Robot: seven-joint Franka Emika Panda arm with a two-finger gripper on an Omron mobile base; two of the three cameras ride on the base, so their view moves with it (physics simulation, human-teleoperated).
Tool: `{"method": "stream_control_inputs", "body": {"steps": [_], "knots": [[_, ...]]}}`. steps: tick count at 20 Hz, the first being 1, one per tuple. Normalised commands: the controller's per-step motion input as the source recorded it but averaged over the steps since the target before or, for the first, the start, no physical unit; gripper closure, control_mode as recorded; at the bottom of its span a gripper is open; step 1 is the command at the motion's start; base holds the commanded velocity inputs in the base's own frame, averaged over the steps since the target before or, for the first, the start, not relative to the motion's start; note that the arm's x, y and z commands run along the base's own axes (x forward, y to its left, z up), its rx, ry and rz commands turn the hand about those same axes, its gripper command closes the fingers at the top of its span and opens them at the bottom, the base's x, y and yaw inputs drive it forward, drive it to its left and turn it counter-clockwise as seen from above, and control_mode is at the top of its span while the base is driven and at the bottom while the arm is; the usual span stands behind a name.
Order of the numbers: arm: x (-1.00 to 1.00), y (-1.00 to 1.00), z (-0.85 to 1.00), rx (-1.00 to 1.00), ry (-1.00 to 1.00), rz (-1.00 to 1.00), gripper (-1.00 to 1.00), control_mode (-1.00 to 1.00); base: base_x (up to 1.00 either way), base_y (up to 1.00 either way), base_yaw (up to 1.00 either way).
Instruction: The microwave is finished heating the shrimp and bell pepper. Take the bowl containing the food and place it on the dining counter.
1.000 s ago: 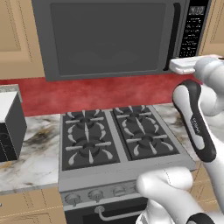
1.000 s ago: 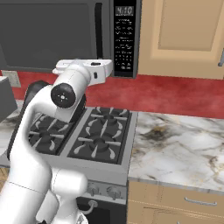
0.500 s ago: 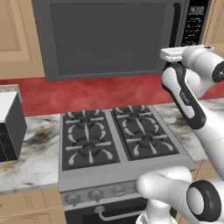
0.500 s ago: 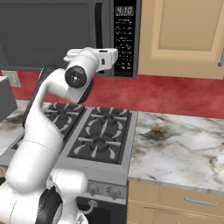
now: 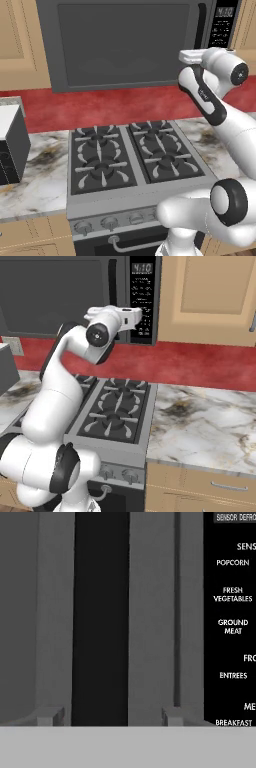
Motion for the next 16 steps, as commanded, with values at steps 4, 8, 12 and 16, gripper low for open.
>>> {"method": "stream_control_inputs", "body": {"steps": [4, 8, 12, 16], "knots": [[0.69, 0.0, 0.0, 0.0, 0.06, 0.0, -1.0, -1.0, 0.0, 0.0, 0.0], [0.1, 0.0, 0.0, 0.0, 0.0, 0.0, 1.0, -1.0, 0.0, 0.0, 0.0], [0.0, 0.0, 0.0, 0.0, 0.0, 0.0, 1.0, -1.0, 0.0, 0.0, 0.0], [0.0, 0.0, 0.0, 0.0, 0.0, 0.0, 1.0, -1.0, 0.0, 0.0, 0.0]]}}
